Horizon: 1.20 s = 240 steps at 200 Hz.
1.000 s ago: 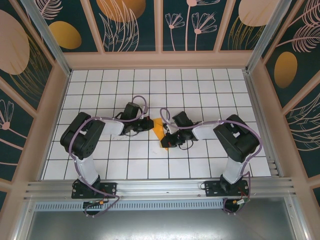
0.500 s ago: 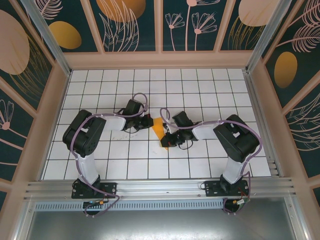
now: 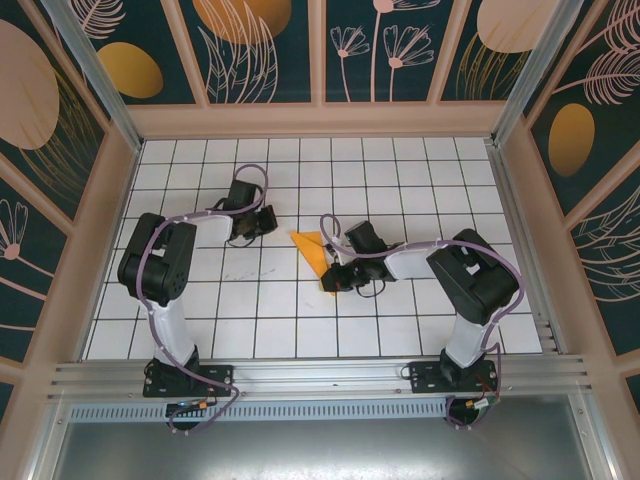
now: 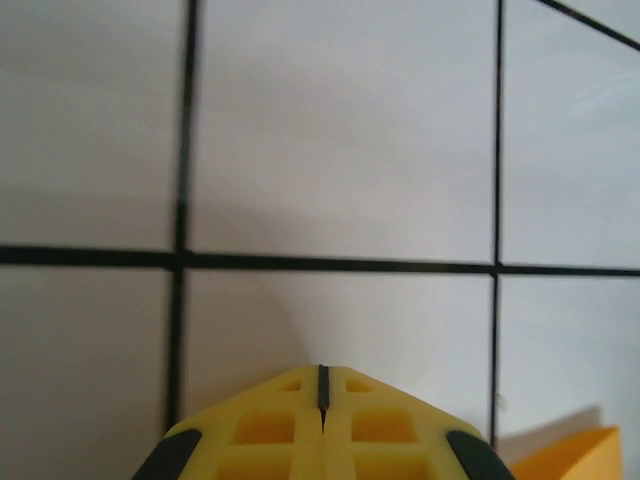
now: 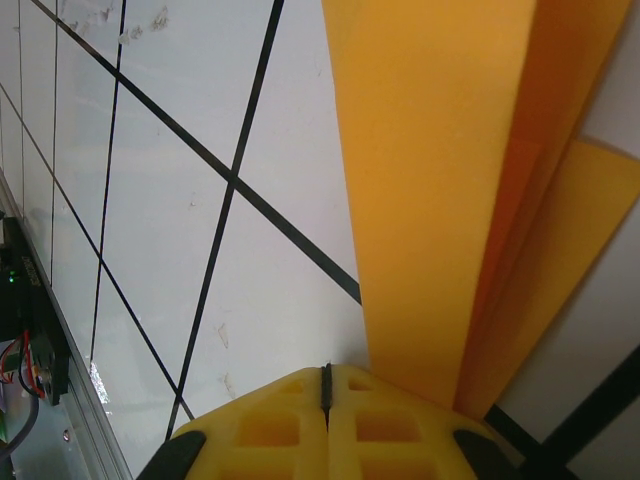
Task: Fold a paper plane with a square sheet of paper (pick it up from the middle)
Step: Fold the wing for the fifth time at the center of the table.
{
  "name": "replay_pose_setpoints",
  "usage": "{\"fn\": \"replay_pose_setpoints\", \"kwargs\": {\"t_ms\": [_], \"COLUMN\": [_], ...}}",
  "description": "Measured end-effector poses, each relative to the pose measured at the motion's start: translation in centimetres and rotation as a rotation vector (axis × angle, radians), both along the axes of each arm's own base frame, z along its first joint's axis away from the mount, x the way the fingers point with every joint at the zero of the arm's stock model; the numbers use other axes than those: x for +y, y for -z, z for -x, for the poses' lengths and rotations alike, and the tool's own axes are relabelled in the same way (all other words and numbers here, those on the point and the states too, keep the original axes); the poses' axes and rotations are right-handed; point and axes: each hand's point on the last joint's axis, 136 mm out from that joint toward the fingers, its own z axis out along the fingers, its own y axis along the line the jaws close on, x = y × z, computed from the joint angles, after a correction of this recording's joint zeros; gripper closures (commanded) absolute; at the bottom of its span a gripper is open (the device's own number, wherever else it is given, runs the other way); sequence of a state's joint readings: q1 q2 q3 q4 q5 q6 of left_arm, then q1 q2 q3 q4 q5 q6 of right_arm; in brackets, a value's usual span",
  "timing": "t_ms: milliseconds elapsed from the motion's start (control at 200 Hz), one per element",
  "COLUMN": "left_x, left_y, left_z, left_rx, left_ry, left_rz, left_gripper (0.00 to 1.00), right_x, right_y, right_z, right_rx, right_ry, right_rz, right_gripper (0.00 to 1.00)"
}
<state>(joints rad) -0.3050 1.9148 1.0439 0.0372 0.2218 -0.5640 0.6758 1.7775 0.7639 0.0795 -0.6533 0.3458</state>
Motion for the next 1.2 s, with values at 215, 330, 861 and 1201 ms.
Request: {"fn": "replay_pose_setpoints", "kwargs": {"t_ms": [215,330,861,1201], "left_x": [-0.9,-3.0,-10.6,-10.6], "left_y": [-1.6,-3.8,-0.1,0.6], "left_z": [1.6,3.5,8.3,7.8], "left_rx": [-0.023,-0.062,0.047,0.053], "left_ry": [0.041,0.101,0.278,0.27], "left_rz": [0.062,0.148,0.238,0.226], "left_gripper": [0.98,0.98,1.0,1.0], "right_x": [0.1,0.1,0.6,0.8], "right_y": [0.0,0.0,-0.1,-1.0], "right_z": [-0.1,-0.2,-0.7,-2.1], "right_rx": [0.009,0.023,0.034,-0.01], "right_ry": [0.0,-0.001,-0.001,0.031], "right_rz": [0.006,0.015,0.02,0.027], "right_gripper": [0.95,0.95,0.96,0.95]}}
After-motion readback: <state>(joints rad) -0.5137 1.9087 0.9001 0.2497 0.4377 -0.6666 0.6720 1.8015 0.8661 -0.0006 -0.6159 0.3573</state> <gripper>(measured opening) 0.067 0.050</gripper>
